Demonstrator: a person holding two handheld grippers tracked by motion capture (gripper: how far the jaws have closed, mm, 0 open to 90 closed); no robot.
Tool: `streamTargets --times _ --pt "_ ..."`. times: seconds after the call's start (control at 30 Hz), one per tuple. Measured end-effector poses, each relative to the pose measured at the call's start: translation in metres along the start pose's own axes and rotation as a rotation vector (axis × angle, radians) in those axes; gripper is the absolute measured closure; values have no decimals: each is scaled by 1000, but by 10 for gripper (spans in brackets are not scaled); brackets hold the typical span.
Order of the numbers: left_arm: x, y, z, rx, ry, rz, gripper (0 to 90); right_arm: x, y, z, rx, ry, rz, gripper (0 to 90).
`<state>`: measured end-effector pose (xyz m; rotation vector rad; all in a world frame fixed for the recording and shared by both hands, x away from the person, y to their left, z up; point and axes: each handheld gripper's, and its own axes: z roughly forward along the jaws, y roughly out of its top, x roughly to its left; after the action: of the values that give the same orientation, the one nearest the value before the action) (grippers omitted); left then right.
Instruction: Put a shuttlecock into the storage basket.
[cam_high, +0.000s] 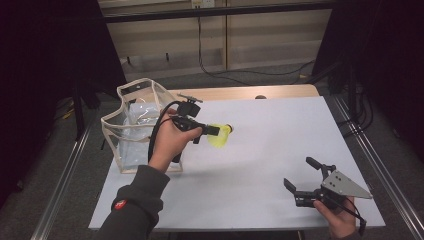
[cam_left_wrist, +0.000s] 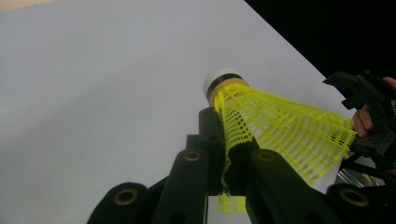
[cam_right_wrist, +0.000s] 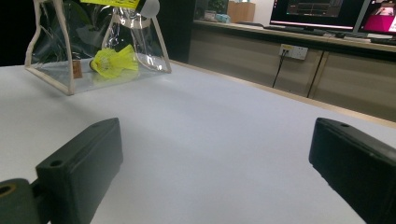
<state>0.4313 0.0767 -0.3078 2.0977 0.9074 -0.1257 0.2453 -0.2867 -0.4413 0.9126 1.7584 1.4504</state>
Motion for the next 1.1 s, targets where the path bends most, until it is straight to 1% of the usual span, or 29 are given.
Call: streamTargets --times 0.1,0.17,0.2,0.4,0.57,0.73,0.77,1.0,1.07,1.1 --pt "0 1 -3 -4 6 -6 884 0 0 0 1 -1 3 27" --pt "1 3 -6 2 4 -3 885 0 0 0 1 0 -1 27" --pt "1 3 -8 1 10 -3 885 0 0 0 0 -1 1 27" --pt "3 6 -15 -3 11 -18 884 0 0 0 1 0 0 27" --pt "4 9 -21 2 19 -17 885 0 0 0 1 0 0 27" --pt "6 11 -26 -8 27 -29 885 0 0 0 2 0 -1 27" --pt "6 11 -27 -4 31 -24 884 0 0 0 1 0 0 27" --pt "8 14 -34 -13 41 -33 884 0 0 0 2 0 2 27" --pt "9 15 -36 -10 47 -25 884 0 0 0 2 -1 3 27" --pt "9 15 -37 -11 48 -27 885 0 0 0 1 0 4 27"
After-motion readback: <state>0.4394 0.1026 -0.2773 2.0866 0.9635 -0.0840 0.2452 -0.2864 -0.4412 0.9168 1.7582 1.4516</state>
